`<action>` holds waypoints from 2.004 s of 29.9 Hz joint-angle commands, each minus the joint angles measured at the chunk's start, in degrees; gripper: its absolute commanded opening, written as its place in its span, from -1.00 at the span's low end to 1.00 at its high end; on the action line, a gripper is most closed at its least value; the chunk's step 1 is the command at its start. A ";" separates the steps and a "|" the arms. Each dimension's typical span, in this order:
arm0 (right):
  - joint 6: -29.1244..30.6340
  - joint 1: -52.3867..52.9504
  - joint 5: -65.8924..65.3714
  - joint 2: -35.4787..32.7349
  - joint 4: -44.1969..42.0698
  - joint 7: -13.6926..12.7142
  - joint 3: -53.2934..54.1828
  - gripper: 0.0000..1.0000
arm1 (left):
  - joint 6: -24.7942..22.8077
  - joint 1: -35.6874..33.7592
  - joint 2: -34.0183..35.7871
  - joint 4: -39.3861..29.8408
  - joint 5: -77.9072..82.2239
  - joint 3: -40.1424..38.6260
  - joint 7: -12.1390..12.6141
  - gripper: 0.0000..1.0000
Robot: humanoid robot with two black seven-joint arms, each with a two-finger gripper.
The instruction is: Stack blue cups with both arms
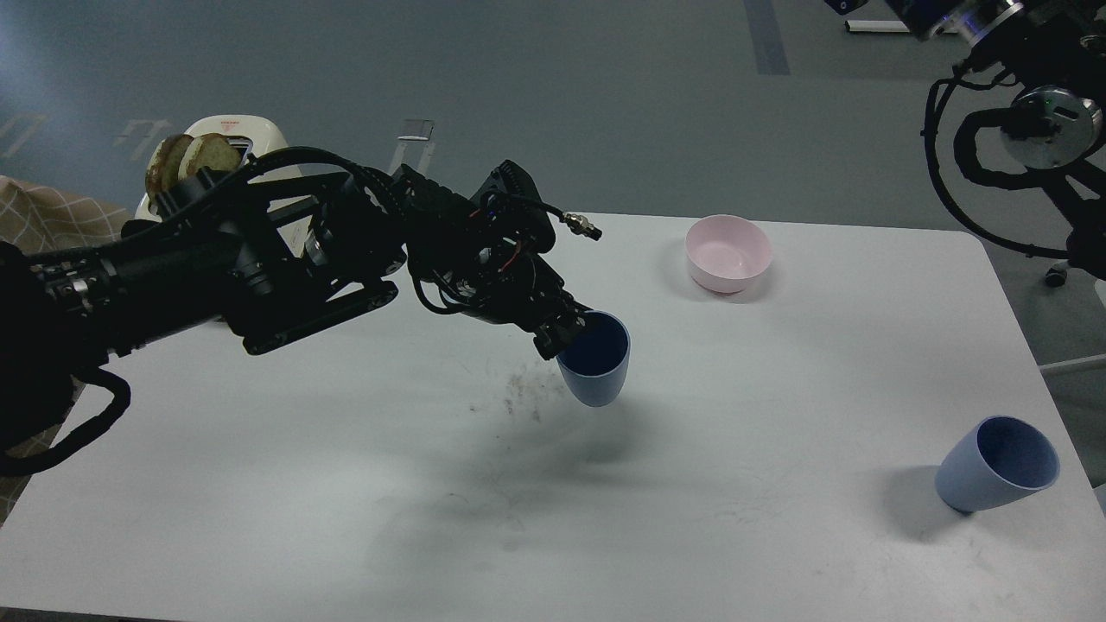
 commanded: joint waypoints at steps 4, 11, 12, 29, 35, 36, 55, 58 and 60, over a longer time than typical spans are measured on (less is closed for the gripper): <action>-0.01 -0.11 0.08 0.25 0.01 0.00 -0.62 1.00 | 0.00 -0.05 -3.63 4.75 0.16 0.93 -0.01 -1.00; -0.01 -0.46 0.08 0.16 0.09 0.00 -0.70 1.00 | 0.00 -0.49 -3.98 5.81 -0.01 5.06 -0.01 -1.00; -0.01 -0.55 0.08 0.16 0.09 0.00 -0.70 1.00 | 0.00 -0.14 -3.98 5.81 -0.01 5.06 -0.01 -1.00; -0.01 -0.90 0.17 -0.37 0.27 0.00 -0.79 1.00 | 0.00 -0.22 -3.54 5.81 -1.94 4.80 -0.01 0.63; -0.01 -0.90 0.08 -2.21 0.79 0.00 -1.05 1.00 | 0.00 -3.82 -1.71 5.02 -8.69 4.10 -0.01 0.89; -0.01 -0.90 0.08 -2.56 0.97 0.00 -1.14 1.00 | 0.00 -4.35 -1.18 4.93 -10.02 4.10 -0.01 0.90; -0.01 -0.72 -23.61 -27.07 15.99 0.00 -14.22 1.00 | 3.46 -2.35 9.20 15.48 -72.56 -12.07 -0.01 0.95; -0.01 -0.90 -31.87 -30.85 17.31 0.00 -16.34 1.00 | 5.23 -0.58 9.29 15.48 -78.13 -12.25 -0.01 0.95; -0.01 -1.16 -39.00 -33.49 17.93 0.00 -17.14 1.00 | 5.33 0.47 9.29 15.39 -79.02 -12.34 -0.01 0.95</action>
